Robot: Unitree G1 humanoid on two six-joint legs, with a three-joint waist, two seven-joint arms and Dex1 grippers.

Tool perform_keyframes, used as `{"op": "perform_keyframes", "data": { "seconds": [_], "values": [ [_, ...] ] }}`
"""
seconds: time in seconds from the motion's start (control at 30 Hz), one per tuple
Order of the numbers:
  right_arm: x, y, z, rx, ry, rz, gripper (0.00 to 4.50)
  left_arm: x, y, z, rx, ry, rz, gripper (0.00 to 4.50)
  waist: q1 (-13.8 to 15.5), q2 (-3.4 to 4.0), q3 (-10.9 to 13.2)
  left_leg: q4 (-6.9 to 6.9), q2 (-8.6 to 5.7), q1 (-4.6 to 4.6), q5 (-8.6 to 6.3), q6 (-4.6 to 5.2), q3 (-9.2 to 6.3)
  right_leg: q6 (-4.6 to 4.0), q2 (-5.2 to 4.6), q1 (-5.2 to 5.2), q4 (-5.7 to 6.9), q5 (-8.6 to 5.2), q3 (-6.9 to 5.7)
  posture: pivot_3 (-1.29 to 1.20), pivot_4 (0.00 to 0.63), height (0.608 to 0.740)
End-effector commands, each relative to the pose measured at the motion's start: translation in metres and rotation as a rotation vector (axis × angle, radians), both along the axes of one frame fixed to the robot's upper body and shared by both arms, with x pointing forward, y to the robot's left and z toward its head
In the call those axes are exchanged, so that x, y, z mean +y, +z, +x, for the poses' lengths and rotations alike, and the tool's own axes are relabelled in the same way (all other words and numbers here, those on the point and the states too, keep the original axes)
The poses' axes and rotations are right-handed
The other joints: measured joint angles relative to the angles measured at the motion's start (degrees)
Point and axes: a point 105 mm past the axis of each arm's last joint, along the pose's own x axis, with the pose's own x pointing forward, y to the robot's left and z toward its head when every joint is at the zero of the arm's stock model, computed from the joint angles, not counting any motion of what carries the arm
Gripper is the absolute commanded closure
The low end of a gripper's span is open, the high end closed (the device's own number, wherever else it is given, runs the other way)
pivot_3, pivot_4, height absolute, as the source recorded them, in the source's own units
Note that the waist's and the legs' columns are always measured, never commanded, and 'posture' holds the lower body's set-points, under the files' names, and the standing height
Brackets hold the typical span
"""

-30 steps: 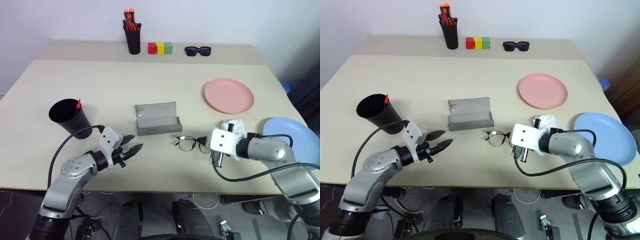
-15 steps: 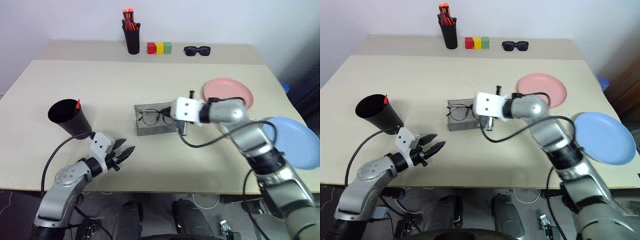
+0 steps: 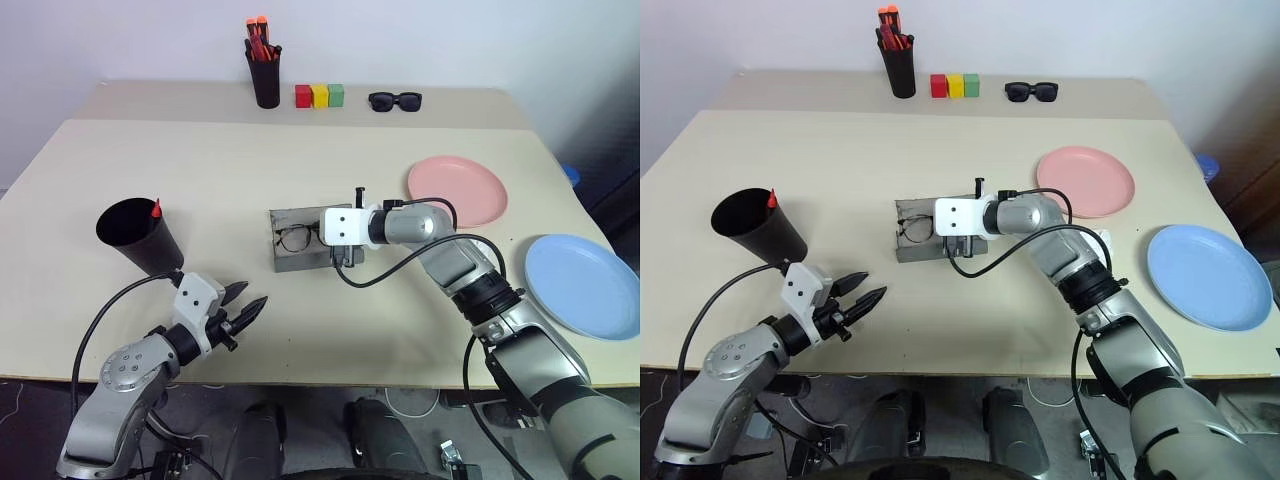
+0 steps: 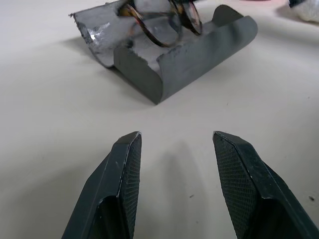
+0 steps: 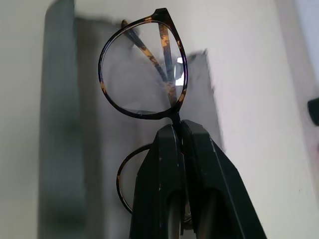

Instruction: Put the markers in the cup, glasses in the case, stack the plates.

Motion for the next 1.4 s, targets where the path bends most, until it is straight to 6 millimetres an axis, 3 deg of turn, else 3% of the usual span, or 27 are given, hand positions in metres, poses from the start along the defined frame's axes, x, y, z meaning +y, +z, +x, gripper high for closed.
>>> {"op": "perform_keyframes", "data": {
  "seconds": [0.03,0.27,0.37,0.5,0.77,0.87,0.97,1.1,1.2,1.4],
  "values": [
    [0.001,0.013,-0.008,-0.025,0.029,0.008,4.43,0.0,0.017,0.002,-0.06,-0.002,0.003,2.17,0.0,0.0,0.0,0.0,0.0,0.0,0.0,0.0,0.0,0.0,0.0,0.0,0.0,0.0,0.0,0.0,0.15,0.725],
    [0.005,0.009,-0.01,0.035,0.017,0.007,4.43,-0.003,0.021,0.008,-0.073,-0.015,0.014,2.17,0.0,0.0,0.0,0.0,0.0,0.01,0.0,0.0,0.0,0.02,0.01,0.0,0.0,0.02,0.0,0.0,0.15,0.725],
    [0.007,0.013,-0.01,0.039,0.016,0.025,3.5,-0.003,0.023,0.009,-0.08,-0.016,0.018,2.17,0.0,0.0,0.0,0.0,0.0,0.0,0.0,0.0,0.0,-0.01,0.01,0.0,0.0,0.0,0.0,0.0,0.15,0.725],
    [0.008,0.026,-0.008,0.004,0.004,0.07,1.56,-0.002,0.032,0.014,-0.109,-0.004,-0.001,2.17,0.0,0.0,0.0,0.0,0.0,0.0,0.0,0.0,0.0,-0.01,0.01,0.0,0.0,0.0,0.0,0.0,0.15,0.725],
    [-0.004,0.065,-0.022,-0.009,0.0,0.278,1.56,-0.014,0.064,0.049,-0.125,0.009,-0.088,2.17,0.5,0.0,0.0,0.01,-0.01,-0.03,0.0,0.0,-0.03,0.1,0.01,0.01,-0.01,0.06,-0.01,0.0,0.15,0.725],
    [-0.018,0.069,-0.029,-0.008,-0.04,0.324,1.5,-0.022,0.078,0.075,-0.117,0.019,-0.116,3.09,0.53,-0.01,0.0,0.01,-0.03,-0.04,0.0,0.0,-0.04,0.12,0.01,0.03,-0.03,0.07,-0.01,0.0,0.15,0.725],
    [-0.033,0.065,-0.037,0.007,-0.083,0.328,1.5,-0.033,0.089,0.106,-0.077,0.04,-0.151,4.48,0.47,-0.01,0.0,0.03,-0.05,-0.06,0.0,0.0,-0.1,0.12,0.05,0.04,-0.02,0.07,-0.04,0.0,0.15,0.725],
    [-0.05,0.055,-0.049,0.032,-0.129,0.32,1.5,-0.051,0.099,0.142,-0.005,0.055,-0.144,4.48,0.41,-0.03,0.01,0.05,-0.1,-0.11,0.0,0.0,-0.16,0.14,0.05,0.05,-0.05,0.07,-0.07,0.0,0.15,0.725],
    [-0.073,0.042,-0.068,0.064,-0.186,0.31,1.5,-0.061,0.107,0.179,0.111,0.124,-0.151,4.48,0.73,-0.05,0.03,0.02,-0.1,-0.13,0.0,0.0,-0.2,0.16,0.09,0.03,-0.08,0.06,-0.07,0.0,0.15,0.725],
    [-0.093,0.031,-0.097,0.118,-0.261,0.363,1.5,-0.072,0.091,0.201,0.263,0.114,-0.061,4.48,0.09,-0.02,0.03,-0.06,-0.11,-0.12,0.0,0.01,-0.19,0.17,0.13,0.0,-0.15,0.05,-0.03,0.0,0.15,0.725]
  ]
}}
